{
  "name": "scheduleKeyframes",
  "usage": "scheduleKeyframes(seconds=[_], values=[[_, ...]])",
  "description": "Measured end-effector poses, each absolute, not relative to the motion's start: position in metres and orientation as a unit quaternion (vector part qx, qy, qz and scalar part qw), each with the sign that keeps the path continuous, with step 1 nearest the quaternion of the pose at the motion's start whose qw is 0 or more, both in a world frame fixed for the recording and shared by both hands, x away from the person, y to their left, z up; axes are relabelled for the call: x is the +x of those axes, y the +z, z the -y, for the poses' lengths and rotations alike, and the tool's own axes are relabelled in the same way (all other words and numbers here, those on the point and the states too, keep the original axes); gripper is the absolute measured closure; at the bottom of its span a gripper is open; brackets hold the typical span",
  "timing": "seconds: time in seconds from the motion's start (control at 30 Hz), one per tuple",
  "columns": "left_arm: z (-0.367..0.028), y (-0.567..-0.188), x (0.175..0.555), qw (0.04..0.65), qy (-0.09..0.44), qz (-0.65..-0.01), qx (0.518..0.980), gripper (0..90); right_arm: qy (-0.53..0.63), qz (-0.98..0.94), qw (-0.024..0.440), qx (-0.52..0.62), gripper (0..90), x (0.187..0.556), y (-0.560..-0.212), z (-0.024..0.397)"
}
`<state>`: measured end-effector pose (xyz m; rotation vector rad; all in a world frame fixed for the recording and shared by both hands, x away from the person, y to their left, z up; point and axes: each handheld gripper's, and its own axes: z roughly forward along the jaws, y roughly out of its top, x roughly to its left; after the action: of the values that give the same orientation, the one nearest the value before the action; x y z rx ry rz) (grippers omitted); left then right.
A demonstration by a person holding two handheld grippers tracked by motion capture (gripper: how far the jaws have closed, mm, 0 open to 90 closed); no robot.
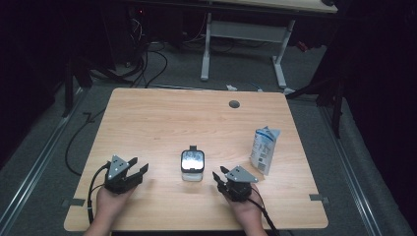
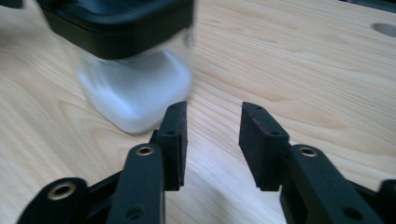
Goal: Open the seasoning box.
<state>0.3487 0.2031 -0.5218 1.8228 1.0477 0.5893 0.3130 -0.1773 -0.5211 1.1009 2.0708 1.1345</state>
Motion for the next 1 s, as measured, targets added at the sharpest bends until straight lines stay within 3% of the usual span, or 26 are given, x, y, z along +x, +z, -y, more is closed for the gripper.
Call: scheduleKeyframes(seconds=[0.53,1.0], values=[[-0.201,-0.523,0.348,0.462,0.234,-0.422,0.744,48.3,0.420,-0.725,0.290,0.462,53.4,0.286,-0.518,0.252],[-0.201,-0.522,0.347,0.462,0.235,-0.420,0.745,48.2,0.424,-0.721,0.291,0.465,53.1,0.285,-0.517,0.258]])
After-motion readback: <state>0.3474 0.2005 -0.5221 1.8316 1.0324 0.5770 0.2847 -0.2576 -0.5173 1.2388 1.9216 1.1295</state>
